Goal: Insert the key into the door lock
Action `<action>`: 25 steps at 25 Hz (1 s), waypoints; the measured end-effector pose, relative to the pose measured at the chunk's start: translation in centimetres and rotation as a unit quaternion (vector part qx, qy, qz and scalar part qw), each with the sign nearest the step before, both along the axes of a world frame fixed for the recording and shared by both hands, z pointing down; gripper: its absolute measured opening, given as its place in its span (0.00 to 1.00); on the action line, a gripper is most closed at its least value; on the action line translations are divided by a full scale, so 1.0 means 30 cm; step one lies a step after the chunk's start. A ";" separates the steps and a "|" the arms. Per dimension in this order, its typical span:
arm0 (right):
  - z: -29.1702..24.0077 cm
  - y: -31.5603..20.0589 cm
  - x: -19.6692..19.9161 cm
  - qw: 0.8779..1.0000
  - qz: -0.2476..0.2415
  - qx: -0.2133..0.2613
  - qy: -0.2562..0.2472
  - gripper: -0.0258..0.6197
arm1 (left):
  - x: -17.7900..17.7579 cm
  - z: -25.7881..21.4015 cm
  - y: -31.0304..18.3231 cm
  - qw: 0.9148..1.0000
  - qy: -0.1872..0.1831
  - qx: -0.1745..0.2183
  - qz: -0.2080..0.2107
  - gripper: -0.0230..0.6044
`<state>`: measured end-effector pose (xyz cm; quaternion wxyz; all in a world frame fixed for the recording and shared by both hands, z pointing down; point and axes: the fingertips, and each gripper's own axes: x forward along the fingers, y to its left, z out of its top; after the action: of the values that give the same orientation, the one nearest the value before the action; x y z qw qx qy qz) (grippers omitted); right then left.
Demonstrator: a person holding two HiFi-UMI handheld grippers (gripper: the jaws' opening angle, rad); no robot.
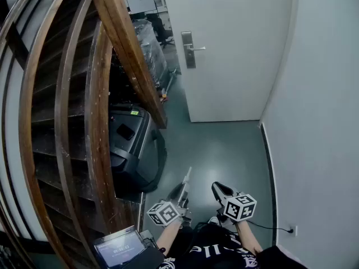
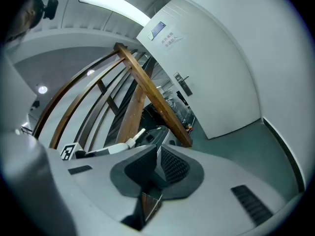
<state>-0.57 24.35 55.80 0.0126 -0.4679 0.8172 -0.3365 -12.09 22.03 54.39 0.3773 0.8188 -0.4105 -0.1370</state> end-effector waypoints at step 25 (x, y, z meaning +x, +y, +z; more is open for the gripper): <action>0.020 -0.405 0.027 1.000 0.007 -0.008 -0.003 0.10 | 0.036 0.008 -0.465 0.999 0.042 -0.013 -0.005 0.07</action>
<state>0.23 12.19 56.40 0.0133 -0.4724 0.8112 -0.3445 -11.00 8.09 54.62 0.4040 0.8054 -0.3998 -0.1680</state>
